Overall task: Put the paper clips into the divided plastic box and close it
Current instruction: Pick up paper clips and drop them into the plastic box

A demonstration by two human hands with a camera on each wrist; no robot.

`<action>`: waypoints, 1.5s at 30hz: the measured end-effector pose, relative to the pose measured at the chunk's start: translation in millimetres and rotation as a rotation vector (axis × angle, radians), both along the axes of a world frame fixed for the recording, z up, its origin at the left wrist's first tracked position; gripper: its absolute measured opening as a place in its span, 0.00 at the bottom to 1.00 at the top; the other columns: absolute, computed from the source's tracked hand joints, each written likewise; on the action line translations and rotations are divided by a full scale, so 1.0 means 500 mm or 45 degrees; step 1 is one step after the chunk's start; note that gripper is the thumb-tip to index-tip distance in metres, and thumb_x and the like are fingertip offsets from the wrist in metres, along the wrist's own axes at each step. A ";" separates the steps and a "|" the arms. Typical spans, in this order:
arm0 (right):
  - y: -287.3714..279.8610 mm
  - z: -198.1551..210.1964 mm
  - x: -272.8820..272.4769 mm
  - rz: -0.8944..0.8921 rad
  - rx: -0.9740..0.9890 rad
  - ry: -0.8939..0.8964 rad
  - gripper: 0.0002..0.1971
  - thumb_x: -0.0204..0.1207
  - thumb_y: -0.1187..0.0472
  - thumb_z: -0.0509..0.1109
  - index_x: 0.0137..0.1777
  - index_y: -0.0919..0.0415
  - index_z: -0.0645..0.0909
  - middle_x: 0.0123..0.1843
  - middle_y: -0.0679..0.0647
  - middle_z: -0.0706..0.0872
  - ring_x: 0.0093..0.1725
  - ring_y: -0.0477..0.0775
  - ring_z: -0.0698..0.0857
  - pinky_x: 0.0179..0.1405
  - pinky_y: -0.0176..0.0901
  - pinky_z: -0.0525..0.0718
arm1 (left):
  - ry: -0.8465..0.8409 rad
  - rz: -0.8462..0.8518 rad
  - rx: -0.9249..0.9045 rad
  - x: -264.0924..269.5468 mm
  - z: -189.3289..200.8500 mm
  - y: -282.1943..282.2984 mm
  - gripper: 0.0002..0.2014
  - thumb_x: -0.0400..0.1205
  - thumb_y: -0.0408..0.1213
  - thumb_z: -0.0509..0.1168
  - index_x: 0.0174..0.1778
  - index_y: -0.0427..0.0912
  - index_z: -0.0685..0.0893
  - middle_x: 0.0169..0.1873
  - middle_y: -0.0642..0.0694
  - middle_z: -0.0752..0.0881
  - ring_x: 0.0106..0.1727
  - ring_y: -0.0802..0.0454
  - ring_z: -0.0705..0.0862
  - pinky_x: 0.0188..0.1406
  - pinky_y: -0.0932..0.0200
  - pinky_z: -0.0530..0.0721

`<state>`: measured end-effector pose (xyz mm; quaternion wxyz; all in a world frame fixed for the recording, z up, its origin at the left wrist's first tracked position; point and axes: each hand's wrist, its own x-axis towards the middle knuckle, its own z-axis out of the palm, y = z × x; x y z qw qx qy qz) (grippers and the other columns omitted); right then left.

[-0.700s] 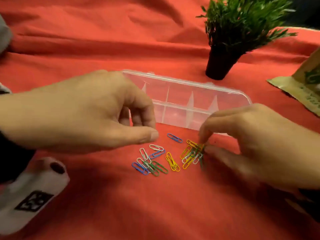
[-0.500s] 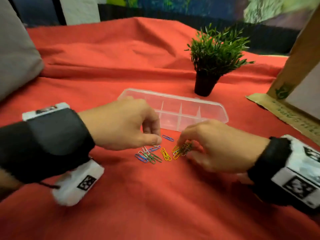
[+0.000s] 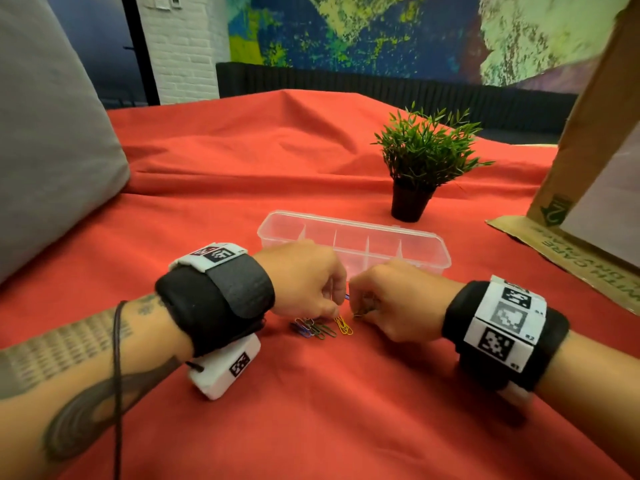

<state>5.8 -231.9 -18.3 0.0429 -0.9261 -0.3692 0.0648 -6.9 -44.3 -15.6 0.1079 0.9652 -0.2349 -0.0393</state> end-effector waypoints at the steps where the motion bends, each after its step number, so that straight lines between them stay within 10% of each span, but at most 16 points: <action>1: -0.003 0.005 0.000 -0.008 0.016 0.006 0.07 0.72 0.63 0.71 0.41 0.47 0.83 0.34 0.42 0.83 0.37 0.47 0.79 0.36 0.39 0.76 | 0.005 -0.004 0.000 0.001 0.000 -0.003 0.08 0.73 0.47 0.74 0.46 0.52 0.90 0.37 0.58 0.91 0.35 0.64 0.85 0.43 0.61 0.85; 23: -0.075 0.085 0.027 -0.375 0.509 -0.019 0.05 0.64 0.66 0.82 0.31 0.60 0.89 0.30 0.52 0.93 0.33 0.56 0.91 0.35 0.47 0.89 | 0.003 0.051 -0.397 -0.010 0.028 0.069 0.03 0.76 0.39 0.74 0.43 0.51 0.91 0.35 0.53 0.92 0.29 0.65 0.87 0.35 0.67 0.82; 27: -0.111 0.104 0.066 -0.495 0.281 -0.342 0.07 0.65 0.65 0.80 0.29 0.54 0.88 0.28 0.46 0.89 0.33 0.51 0.87 0.34 0.36 0.80 | 0.104 0.148 -0.558 -0.003 0.025 0.106 0.01 0.76 0.35 0.75 0.39 0.46 0.91 0.28 0.47 0.91 0.27 0.53 0.89 0.23 0.68 0.78; 34: -0.114 0.079 0.108 -0.518 -0.002 -0.473 0.08 0.65 0.63 0.76 0.29 0.49 0.84 0.32 0.47 0.89 0.39 0.60 0.88 0.43 0.53 0.89 | 0.349 0.283 -0.681 0.002 -0.010 0.138 0.08 0.79 0.40 0.74 0.42 0.37 0.89 0.27 0.46 0.89 0.26 0.53 0.87 0.23 0.62 0.80; 45: -0.116 0.103 0.057 -0.396 0.192 -0.455 0.03 0.70 0.59 0.79 0.41 0.49 0.92 0.26 0.34 0.80 0.33 0.47 0.88 0.41 0.36 0.83 | 0.355 0.417 -0.780 0.007 -0.032 0.131 0.07 0.79 0.39 0.75 0.38 0.41 0.87 0.28 0.46 0.89 0.24 0.54 0.86 0.21 0.64 0.80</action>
